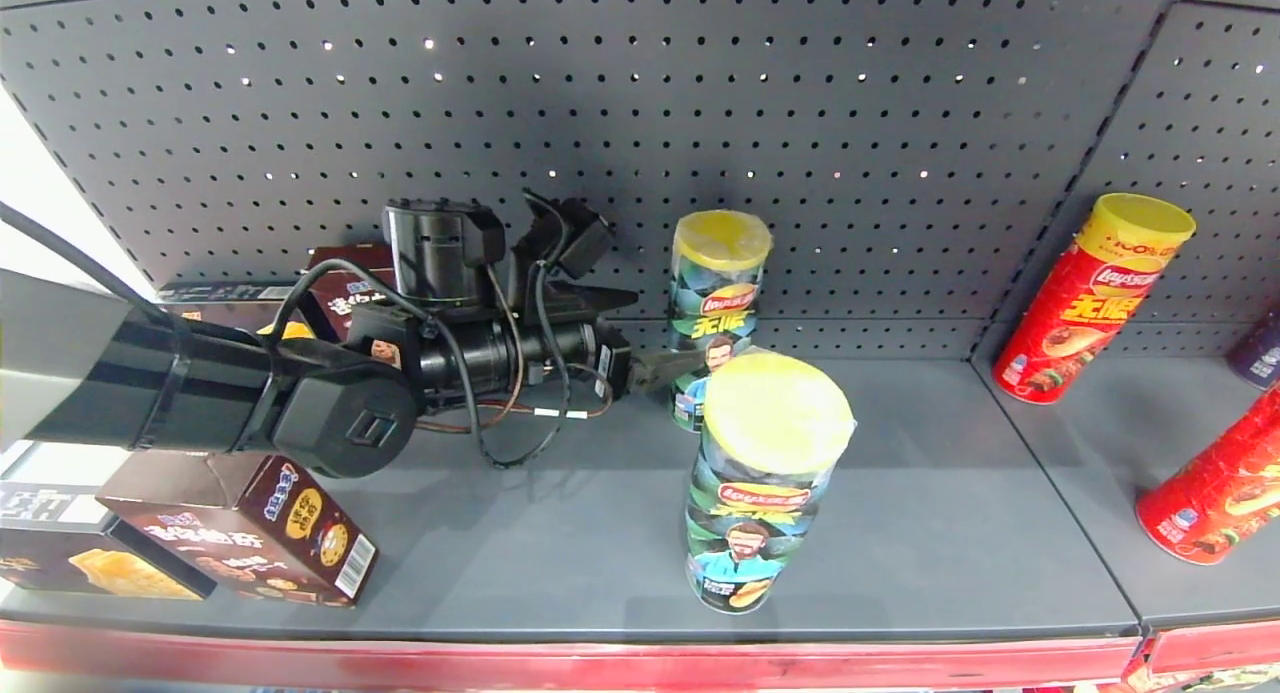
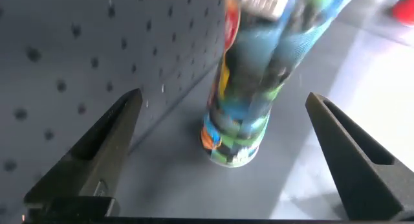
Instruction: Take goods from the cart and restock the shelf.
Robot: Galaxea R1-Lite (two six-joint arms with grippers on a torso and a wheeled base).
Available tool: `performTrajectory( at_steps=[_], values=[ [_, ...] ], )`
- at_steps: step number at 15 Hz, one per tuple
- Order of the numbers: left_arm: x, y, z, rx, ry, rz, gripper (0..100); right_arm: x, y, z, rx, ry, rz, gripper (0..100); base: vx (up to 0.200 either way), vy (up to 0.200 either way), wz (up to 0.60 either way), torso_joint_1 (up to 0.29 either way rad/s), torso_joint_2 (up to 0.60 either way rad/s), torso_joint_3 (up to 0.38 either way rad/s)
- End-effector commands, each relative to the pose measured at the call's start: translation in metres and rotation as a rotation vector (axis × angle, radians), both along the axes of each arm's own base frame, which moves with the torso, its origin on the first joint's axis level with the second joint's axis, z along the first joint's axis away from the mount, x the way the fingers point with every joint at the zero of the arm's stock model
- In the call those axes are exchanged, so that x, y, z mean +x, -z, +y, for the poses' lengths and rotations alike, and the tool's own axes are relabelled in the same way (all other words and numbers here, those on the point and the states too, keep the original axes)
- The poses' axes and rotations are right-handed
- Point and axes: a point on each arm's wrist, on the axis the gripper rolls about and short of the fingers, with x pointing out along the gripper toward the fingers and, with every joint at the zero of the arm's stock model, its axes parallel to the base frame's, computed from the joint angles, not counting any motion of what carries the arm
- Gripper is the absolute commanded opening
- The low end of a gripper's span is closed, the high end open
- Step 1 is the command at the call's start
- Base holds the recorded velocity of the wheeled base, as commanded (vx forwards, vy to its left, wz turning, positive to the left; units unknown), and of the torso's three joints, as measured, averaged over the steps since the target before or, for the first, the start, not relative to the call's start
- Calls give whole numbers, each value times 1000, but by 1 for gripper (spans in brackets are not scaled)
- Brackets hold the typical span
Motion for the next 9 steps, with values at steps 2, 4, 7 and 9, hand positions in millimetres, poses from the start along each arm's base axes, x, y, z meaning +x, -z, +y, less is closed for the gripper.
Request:
performTrajectory(
  at_steps=[2, 4, 7, 9],
  values=[
    [2, -8, -3, -1, -47, -21, 100, 0, 0, 0, -1, 0, 3, 100, 0, 0, 0, 0, 0, 0],
    [2, -11, -4, 5, -55, -16, 100, 0, 0, 0, -1, 0, 1, 100, 0, 0, 0, 0, 0, 0],
    [3, -14, -3, 2, -61, -23, 100, 0, 0, 0, -1, 0, 3, 100, 0, 0, 0, 0, 0, 0],
    [4, -15, -2, 2, -66, -25, 100, 0, 0, 0, -1, 0, 3, 100, 0, 0, 0, 0, 0, 0]
  ],
)
